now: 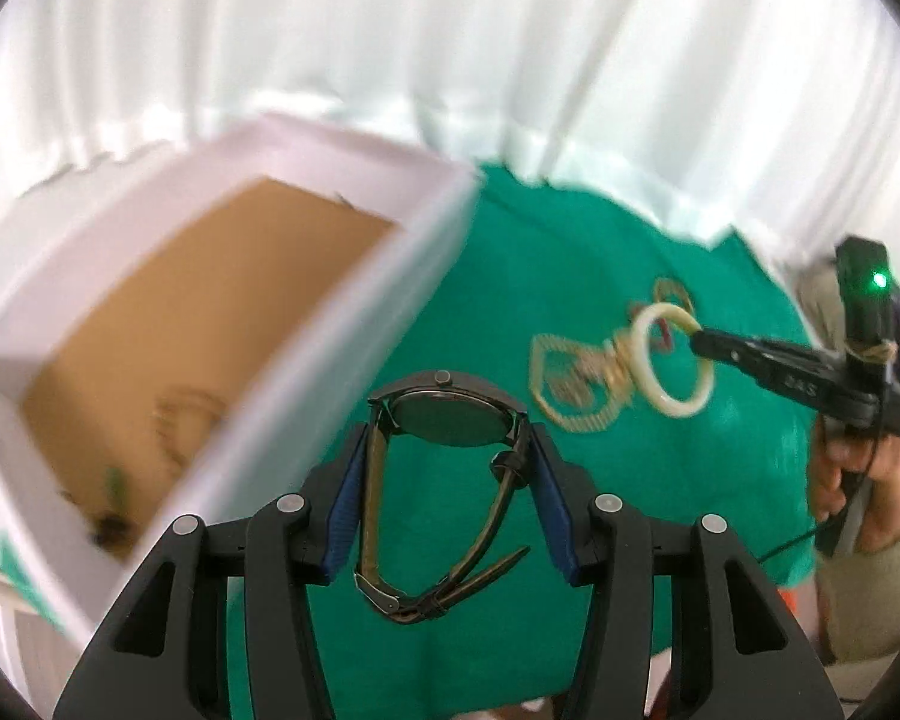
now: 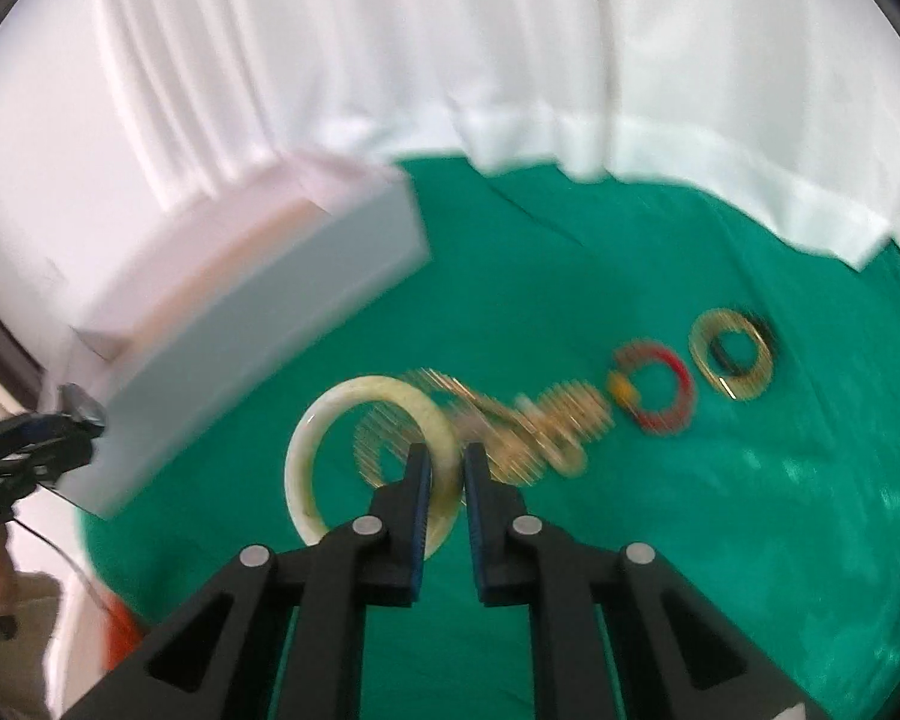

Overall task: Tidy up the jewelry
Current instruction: 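Carry watch and bangle into the white box and open both tools, then withdraw both tools from the box back over the cloth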

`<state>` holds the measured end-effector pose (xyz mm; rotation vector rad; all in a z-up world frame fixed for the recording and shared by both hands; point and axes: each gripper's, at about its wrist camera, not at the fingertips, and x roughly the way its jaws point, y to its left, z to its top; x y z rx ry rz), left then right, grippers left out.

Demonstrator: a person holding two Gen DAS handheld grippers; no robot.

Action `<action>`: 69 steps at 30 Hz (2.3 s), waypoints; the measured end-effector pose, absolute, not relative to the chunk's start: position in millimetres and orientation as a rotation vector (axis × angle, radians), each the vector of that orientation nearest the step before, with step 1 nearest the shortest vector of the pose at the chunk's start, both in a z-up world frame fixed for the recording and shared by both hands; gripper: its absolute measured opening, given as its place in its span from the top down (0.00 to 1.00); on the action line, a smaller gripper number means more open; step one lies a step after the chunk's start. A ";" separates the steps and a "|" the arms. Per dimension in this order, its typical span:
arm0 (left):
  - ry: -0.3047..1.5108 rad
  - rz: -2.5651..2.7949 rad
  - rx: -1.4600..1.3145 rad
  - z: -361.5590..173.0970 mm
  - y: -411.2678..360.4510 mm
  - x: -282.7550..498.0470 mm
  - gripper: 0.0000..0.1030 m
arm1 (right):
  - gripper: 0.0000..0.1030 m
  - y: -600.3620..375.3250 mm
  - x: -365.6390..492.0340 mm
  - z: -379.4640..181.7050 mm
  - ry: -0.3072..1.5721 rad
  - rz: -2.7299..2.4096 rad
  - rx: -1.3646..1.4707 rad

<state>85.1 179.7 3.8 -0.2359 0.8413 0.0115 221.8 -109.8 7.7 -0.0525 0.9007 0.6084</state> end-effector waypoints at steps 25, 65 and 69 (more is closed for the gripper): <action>1.041 0.360 -0.370 -62.4 329.3 163.7 0.16 | 0.38 180.7 304.4 -10.1 0.936 0.832 -0.123; 0.949 0.030 -0.218 -99.6 59.9 68.0 0.05 | 0.26 -218.5 97.1 -69.4 0.817 0.235 -0.070; 0.963 0.068 -0.217 -110.4 65.6 67.5 0.05 | 0.26 -213.3 90.2 -71.4 0.812 0.252 -0.083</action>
